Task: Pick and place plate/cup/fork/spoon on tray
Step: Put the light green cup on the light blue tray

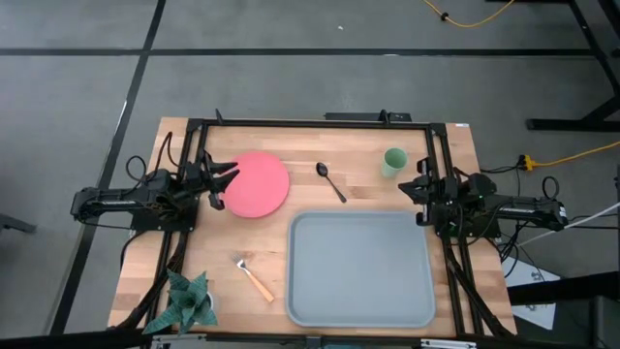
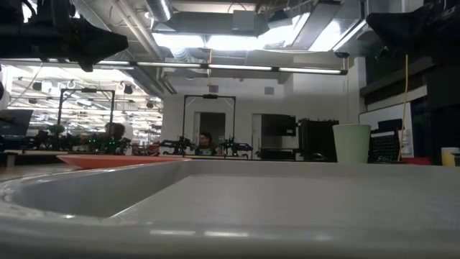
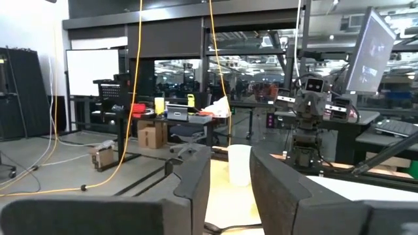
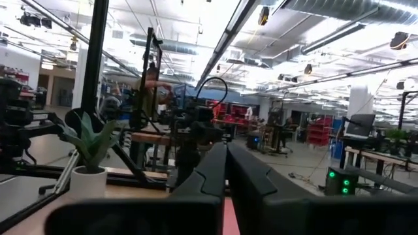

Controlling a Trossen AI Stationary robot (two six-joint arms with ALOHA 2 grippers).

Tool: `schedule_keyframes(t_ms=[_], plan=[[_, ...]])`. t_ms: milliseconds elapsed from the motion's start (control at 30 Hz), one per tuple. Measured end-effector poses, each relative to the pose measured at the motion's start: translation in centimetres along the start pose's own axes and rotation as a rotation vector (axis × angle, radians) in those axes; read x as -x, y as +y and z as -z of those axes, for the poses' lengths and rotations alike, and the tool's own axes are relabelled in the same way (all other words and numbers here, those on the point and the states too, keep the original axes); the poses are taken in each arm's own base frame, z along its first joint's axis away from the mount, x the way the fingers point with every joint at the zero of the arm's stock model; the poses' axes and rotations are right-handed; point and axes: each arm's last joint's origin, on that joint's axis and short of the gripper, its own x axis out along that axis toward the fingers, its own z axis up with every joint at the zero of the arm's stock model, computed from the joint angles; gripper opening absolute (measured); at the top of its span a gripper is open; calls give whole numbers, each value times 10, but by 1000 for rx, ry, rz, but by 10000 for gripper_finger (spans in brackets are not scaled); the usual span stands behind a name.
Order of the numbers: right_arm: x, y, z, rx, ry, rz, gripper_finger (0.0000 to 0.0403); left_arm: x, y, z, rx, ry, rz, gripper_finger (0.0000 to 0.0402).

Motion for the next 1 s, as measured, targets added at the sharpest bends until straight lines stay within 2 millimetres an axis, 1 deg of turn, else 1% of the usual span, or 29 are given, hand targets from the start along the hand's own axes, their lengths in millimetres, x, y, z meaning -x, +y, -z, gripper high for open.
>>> schedule_keyframes(t_ms=[100,200,333,433,567,667,733,800,933,1000], plan=[[0,0,-1,2,-15,7,45,0,0,0,0,0,0,105],[0,-2,-3,4,-25,54,74,0,0,0,1,0,0,105],[0,-5,-3,-5,-17,174,100,0,0,0,0,0,0,106],[1,-7,-3,-3,-16,226,106,0,0,0,1,0,0,106],[1,-6,-3,-8,-18,207,107,0,0,0,-1,4,0,106],[1,-6,-5,-68,-42,207,107,0,0,2,-1,20,0,106],[1,-7,-10,-86,-94,199,107,0,0,2,11,24,0,106],[0,-6,-18,-53,-122,144,107,0,0,2,44,24,-1,106],[-2,-5,-48,8,-209,10,107,0,0,2,51,24,-1,106],[-3,-6,-61,17,-198,-12,107,0,0,2,51,24,0,106]])
